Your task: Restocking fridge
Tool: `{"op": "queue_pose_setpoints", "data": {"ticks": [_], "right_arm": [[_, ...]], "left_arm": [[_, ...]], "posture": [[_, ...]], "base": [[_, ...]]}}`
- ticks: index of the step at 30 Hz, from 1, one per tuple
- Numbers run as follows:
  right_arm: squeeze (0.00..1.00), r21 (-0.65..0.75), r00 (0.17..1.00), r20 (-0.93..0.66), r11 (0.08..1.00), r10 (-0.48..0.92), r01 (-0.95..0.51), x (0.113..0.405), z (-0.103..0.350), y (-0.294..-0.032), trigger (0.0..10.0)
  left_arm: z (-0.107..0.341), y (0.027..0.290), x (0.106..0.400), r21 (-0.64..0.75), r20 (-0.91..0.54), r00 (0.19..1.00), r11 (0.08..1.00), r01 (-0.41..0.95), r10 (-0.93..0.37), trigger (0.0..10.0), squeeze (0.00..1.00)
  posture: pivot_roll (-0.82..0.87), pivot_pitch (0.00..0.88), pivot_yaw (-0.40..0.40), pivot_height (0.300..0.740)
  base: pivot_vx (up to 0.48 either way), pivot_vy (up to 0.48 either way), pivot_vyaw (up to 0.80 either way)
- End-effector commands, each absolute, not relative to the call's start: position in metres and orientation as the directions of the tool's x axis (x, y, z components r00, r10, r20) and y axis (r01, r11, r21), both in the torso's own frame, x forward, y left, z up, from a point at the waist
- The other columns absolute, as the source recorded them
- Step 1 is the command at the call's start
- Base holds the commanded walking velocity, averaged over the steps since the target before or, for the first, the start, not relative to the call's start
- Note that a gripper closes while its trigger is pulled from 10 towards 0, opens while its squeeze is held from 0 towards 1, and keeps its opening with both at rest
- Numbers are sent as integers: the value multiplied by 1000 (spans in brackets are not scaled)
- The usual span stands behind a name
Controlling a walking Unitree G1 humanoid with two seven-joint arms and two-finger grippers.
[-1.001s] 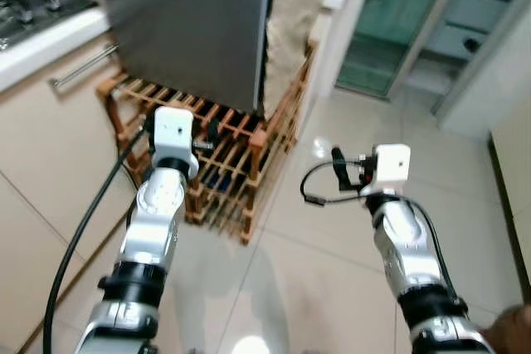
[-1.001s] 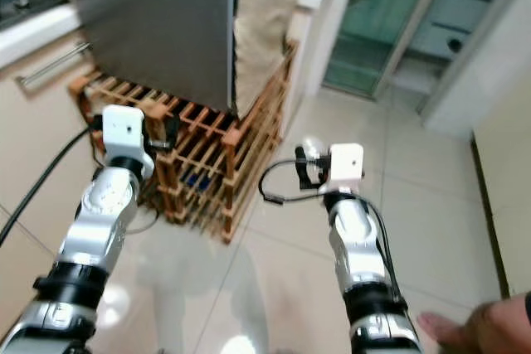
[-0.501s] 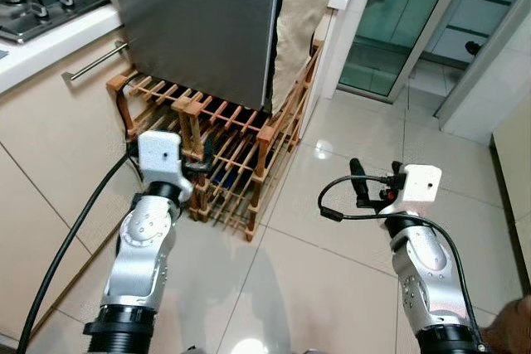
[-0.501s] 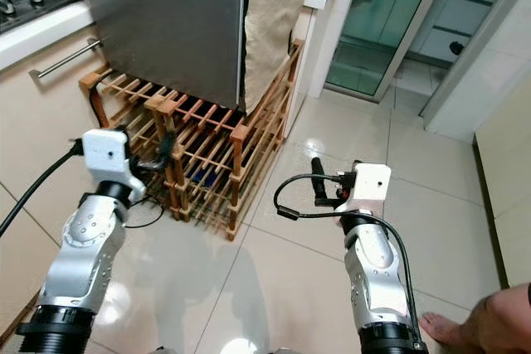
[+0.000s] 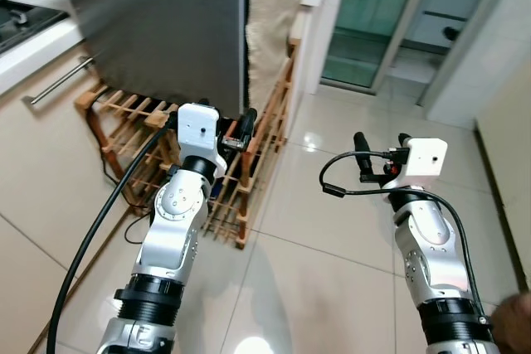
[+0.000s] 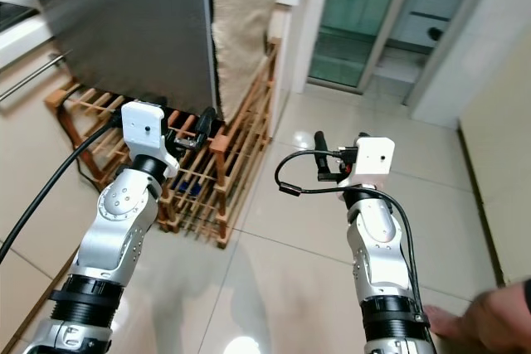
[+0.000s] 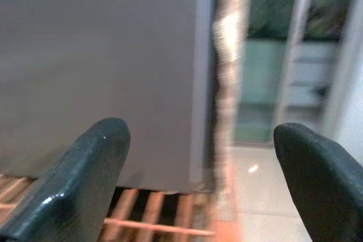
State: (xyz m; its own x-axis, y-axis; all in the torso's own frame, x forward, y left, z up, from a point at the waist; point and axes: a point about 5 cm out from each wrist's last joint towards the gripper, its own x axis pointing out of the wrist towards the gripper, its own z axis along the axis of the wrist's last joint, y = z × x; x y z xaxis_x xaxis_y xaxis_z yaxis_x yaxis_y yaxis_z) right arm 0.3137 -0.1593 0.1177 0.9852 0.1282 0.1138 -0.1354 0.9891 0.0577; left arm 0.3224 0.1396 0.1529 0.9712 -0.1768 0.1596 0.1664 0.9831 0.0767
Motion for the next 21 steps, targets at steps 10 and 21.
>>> {"op": "queue_pose_setpoints", "data": {"ticks": [10,21], "right_arm": [[0,23,989,80,992,123,-126,313,108,-166,10000],[0,3,989,55,991,136,-137,317,105,-164,10000]], "left_arm": [[165,118,325,78,210,952,975,210,-222,10000,0],[170,110,327,106,227,943,969,223,-242,10000,0]], "posture": [[-76,0,-47,740],[-69,0,-57,740]], "base": [[465,0,0],[206,0,0]]}}
